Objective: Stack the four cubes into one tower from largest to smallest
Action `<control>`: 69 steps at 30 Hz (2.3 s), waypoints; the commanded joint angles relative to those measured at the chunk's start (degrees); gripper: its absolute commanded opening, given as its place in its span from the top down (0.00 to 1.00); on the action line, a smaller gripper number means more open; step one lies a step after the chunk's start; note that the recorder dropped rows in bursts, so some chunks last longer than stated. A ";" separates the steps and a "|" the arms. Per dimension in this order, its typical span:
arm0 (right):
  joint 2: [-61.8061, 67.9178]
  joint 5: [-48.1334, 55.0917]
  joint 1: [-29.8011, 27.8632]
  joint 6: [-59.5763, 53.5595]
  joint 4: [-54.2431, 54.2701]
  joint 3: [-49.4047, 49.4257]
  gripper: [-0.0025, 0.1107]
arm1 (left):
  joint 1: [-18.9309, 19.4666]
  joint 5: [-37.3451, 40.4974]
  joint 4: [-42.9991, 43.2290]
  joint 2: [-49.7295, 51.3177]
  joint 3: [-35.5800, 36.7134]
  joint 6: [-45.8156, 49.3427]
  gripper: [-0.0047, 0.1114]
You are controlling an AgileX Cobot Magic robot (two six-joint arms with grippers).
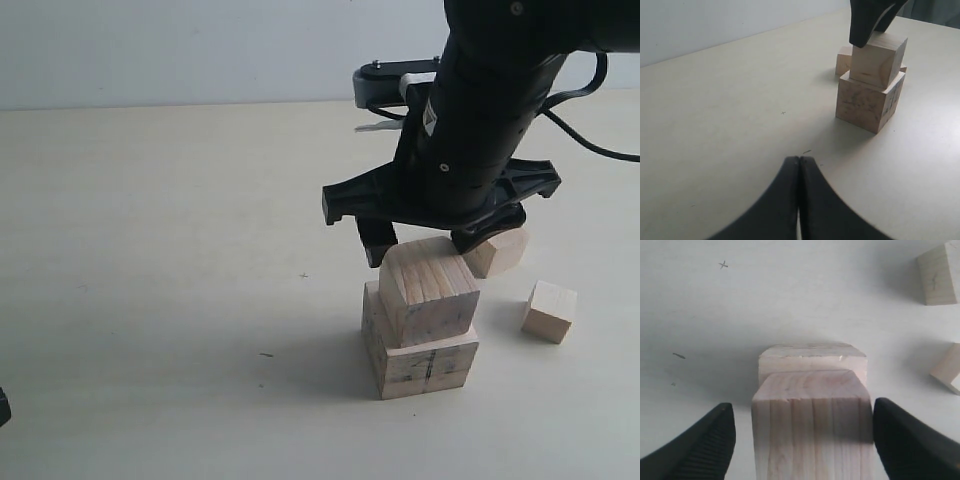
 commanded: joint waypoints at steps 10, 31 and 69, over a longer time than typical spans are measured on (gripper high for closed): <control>-3.97 -0.43 -1.31 -0.44 -2.72 0.05 0.34 | 0.06 -0.35 0.17 -0.38 0.18 0.02 0.96; -0.12 -5.07 -22.54 -22.13 -4.01 0.05 0.34 | 0.06 -0.35 0.17 -0.38 0.18 0.02 0.96; 21.19 -12.59 -24.06 -28.79 -1.09 -4.50 0.34 | 0.06 -0.35 0.17 -0.38 0.18 0.02 0.96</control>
